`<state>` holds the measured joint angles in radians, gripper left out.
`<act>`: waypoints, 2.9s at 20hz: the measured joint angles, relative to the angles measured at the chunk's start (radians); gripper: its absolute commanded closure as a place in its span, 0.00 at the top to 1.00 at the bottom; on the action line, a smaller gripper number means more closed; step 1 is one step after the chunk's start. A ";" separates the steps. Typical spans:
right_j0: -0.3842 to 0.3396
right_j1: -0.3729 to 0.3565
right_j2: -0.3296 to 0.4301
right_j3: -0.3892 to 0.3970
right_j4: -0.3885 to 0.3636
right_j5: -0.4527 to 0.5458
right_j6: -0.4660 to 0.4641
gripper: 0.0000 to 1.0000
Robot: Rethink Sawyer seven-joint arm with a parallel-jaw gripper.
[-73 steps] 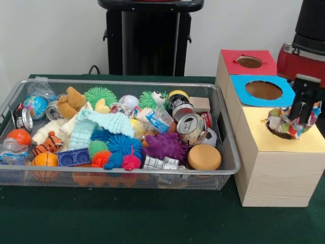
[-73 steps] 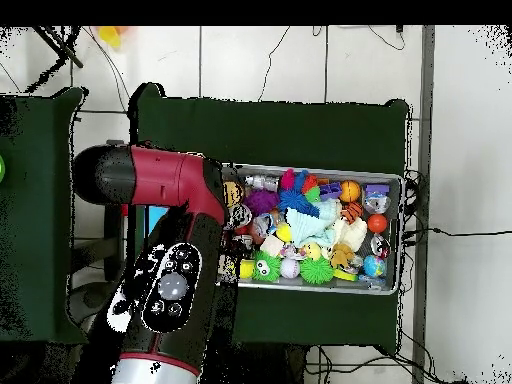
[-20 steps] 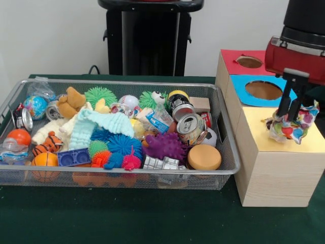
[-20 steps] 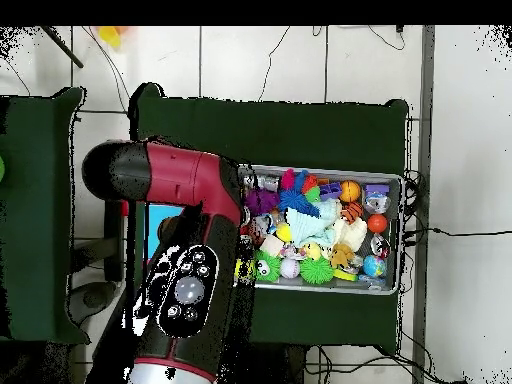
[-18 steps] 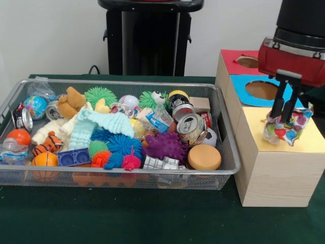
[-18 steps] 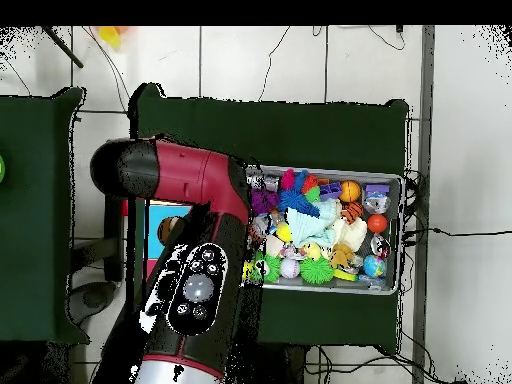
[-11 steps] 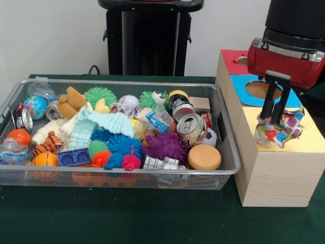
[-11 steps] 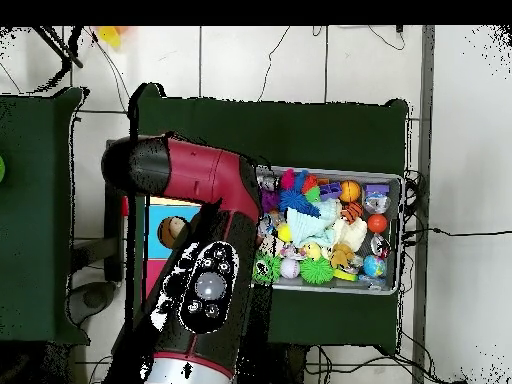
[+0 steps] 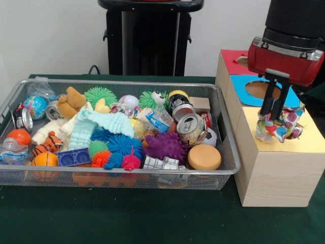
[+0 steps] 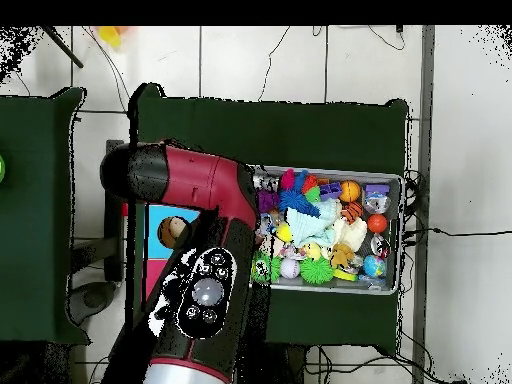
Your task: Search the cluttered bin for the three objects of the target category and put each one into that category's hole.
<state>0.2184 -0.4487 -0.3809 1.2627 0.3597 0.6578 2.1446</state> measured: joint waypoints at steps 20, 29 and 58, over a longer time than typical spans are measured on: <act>0.024 -0.019 0.027 0.054 0.000 0.000 0.000 0.00; 0.037 -0.019 0.041 0.055 0.000 0.000 0.000 0.00; 0.027 0.003 0.065 0.055 0.000 -0.025 0.000 0.00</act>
<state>0.2452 -0.4454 -0.3157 1.3181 0.3601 0.6323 2.1446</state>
